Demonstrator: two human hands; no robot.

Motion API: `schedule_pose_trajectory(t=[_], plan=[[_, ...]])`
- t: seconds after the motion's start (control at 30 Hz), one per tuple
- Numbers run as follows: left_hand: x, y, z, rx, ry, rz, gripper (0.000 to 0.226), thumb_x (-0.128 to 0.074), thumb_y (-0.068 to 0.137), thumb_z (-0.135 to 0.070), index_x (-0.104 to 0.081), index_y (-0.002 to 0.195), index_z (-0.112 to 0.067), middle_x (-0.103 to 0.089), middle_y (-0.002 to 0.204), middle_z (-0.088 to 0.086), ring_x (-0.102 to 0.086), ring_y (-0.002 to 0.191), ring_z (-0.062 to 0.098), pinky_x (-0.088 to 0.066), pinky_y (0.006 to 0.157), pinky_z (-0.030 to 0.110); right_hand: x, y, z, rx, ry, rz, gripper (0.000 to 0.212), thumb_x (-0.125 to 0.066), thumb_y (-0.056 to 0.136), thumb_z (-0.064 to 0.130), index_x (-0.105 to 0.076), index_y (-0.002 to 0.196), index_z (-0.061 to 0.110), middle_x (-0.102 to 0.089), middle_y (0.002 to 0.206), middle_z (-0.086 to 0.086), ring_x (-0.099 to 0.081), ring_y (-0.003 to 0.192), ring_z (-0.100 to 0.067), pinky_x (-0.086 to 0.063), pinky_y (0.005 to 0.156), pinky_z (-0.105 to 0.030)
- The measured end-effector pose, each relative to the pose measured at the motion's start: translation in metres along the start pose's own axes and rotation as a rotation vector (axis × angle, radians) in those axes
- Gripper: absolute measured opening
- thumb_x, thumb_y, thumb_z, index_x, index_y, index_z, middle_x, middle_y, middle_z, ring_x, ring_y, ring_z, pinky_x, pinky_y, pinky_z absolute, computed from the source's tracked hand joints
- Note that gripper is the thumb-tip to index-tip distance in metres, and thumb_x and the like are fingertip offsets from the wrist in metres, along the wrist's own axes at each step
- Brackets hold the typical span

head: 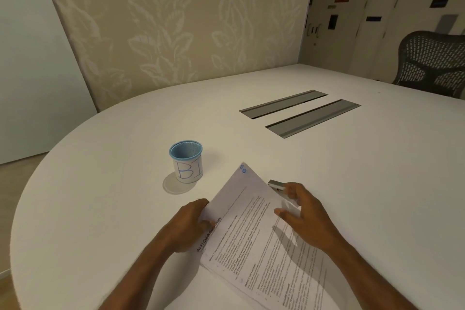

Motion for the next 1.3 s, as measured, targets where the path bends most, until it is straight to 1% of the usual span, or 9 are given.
schedule_pose_trajectory(t=[0.1,0.27,0.4,0.47,0.57,0.8,0.93,1.13,1.3], plan=[[0.010,-0.009,0.005,-0.036,-0.176,-0.056,0.017,-0.058,0.086,-0.028,-0.062,0.103,-0.028,-0.070,0.105,-0.007,-0.067,0.098,0.015,-0.055,0.089,0.039,0.025,-0.006,-0.013,-0.042,0.011,-0.196,0.061,-0.074,0.078,0.029,-0.043,0.129,0.023,-0.052,0.127,0.000,-0.051,0.116,-0.018,-0.048,0.087,-0.025],[0.029,-0.026,0.020,-0.055,-0.429,-0.249,0.021,-0.060,0.094,-0.020,-0.066,0.114,-0.025,-0.077,0.106,-0.005,-0.073,0.096,0.016,-0.059,0.086,0.040,0.077,-0.031,-0.044,-0.206,0.065,-0.552,0.073,-0.078,0.071,0.034,-0.040,0.131,0.019,-0.049,0.131,-0.004,-0.052,0.116,-0.022,-0.048,0.092,-0.041],[0.030,-0.035,0.027,-0.023,-0.566,-0.360,0.024,-0.057,0.095,-0.018,-0.061,0.117,-0.027,-0.074,0.109,-0.006,-0.072,0.096,0.019,-0.062,0.071,0.025,0.047,-0.032,-0.062,-0.333,0.715,-0.284,0.080,-0.082,0.056,0.051,-0.054,0.120,0.011,-0.068,0.113,-0.016,-0.068,0.096,-0.033,-0.056,0.077,-0.038],[0.029,-0.037,0.025,-0.037,-0.600,-0.392,0.026,-0.057,0.095,-0.018,-0.059,0.117,-0.030,-0.071,0.111,-0.010,-0.071,0.096,0.018,-0.061,0.068,0.023,0.028,-0.034,-0.046,-0.311,0.799,-0.113,0.053,-0.073,0.073,0.040,-0.061,0.113,0.007,-0.073,0.104,-0.017,-0.071,0.091,-0.032,-0.059,0.069,-0.035],[0.027,-0.038,0.021,-0.071,-0.623,-0.412,0.027,-0.056,0.096,-0.012,-0.057,0.115,-0.031,-0.073,0.104,-0.015,-0.069,0.095,0.014,-0.059,0.068,0.022,0.025,-0.032,-0.025,-0.203,0.730,-0.146,0.016,-0.060,0.088,0.009,-0.065,0.103,0.011,-0.075,0.100,-0.011,-0.073,0.086,-0.024,-0.059,0.063,-0.027],[0.026,-0.042,0.015,-0.156,-0.694,-0.508,0.026,-0.054,0.097,-0.012,-0.053,0.115,-0.030,-0.069,0.105,-0.026,-0.066,0.103,0.006,-0.061,0.075,0.021,0.037,-0.036,-0.007,-0.023,0.634,-0.282,0.025,-0.060,0.087,0.007,-0.061,0.108,0.020,-0.073,0.101,0.002,-0.071,0.091,-0.018,-0.060,0.067,-0.030],[0.023,-0.044,0.014,-0.134,-0.694,-0.529,0.048,-0.056,0.094,-0.012,-0.044,0.137,-0.030,-0.061,0.121,-0.022,-0.061,0.110,0.006,-0.054,0.091,0.030,0.033,-0.042,-0.015,-0.058,0.672,-0.277,0.050,-0.079,0.068,0.039,-0.062,0.111,0.020,-0.072,0.106,-0.003,-0.070,0.095,-0.023,-0.060,0.073,-0.036],[0.023,-0.045,0.013,-0.129,-0.682,-0.569,0.036,-0.060,0.093,-0.025,-0.047,0.116,-0.048,-0.063,0.105,-0.038,-0.064,0.103,0.008,-0.057,0.085,0.033,0.032,-0.046,-0.005,-0.026,0.630,-0.346,0.025,-0.064,0.084,0.007,-0.062,0.106,0.021,-0.070,0.104,-0.002,-0.072,0.088,-0.021,-0.060,0.066,-0.031],[0.014,-0.040,0.017,-0.073,-0.681,-0.537,0.043,-0.063,0.092,-0.020,-0.048,0.131,-0.032,-0.063,0.121,-0.007,-0.063,0.110,0.022,-0.052,0.099,0.051,0.017,-0.046,-0.014,-0.080,0.699,-0.344,0.027,-0.064,0.084,0.006,-0.061,0.106,0.023,-0.069,0.108,-0.005,-0.070,0.092,-0.020,-0.059,0.067,-0.026]])
Point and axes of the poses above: each hand's wrist, its own y-axis towards the middle knuckle, its own x-axis out of the back of the hand, z = x × y, the point moved 9 cm from there along y, towards the middle knuckle
